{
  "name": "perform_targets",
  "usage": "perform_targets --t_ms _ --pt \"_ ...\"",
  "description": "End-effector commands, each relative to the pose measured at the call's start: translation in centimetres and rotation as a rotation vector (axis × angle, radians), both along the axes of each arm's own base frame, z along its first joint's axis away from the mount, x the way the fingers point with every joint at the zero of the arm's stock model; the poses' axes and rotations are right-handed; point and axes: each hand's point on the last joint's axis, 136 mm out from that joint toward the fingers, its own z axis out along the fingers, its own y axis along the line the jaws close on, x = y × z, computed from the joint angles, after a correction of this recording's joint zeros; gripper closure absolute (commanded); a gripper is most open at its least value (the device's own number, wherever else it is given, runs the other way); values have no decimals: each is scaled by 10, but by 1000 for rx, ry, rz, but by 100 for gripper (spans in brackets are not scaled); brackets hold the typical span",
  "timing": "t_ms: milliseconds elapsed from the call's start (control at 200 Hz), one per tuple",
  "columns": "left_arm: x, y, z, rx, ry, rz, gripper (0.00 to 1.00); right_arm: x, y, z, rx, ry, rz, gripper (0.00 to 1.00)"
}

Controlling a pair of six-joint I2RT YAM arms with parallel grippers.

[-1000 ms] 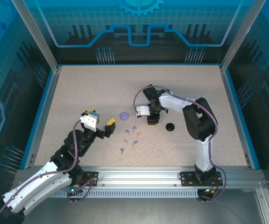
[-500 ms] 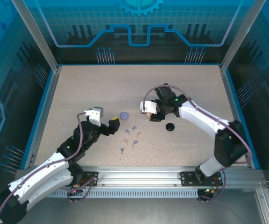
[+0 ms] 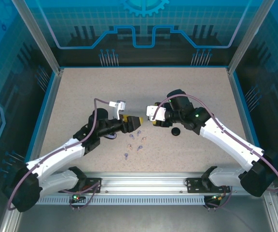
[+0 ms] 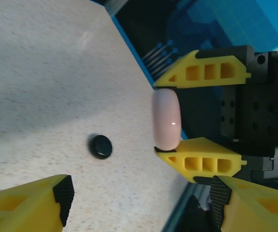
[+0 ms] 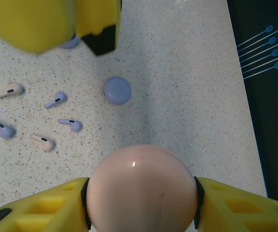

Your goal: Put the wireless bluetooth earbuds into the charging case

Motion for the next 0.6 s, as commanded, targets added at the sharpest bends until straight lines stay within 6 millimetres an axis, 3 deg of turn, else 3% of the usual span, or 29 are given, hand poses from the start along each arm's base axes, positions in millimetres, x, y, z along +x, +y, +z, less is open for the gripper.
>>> perform_targets --t_ms 0,390,595 --pt "-6 -18 25 -131 22 -106 25 -7 4 5 1 -22 13 47" --pt "2 -38 21 -176 56 -149 32 -13 15 9 8 -27 44 47" --pt "2 -49 17 -169 69 -174 40 -12 17 8 6 -23 44 47"
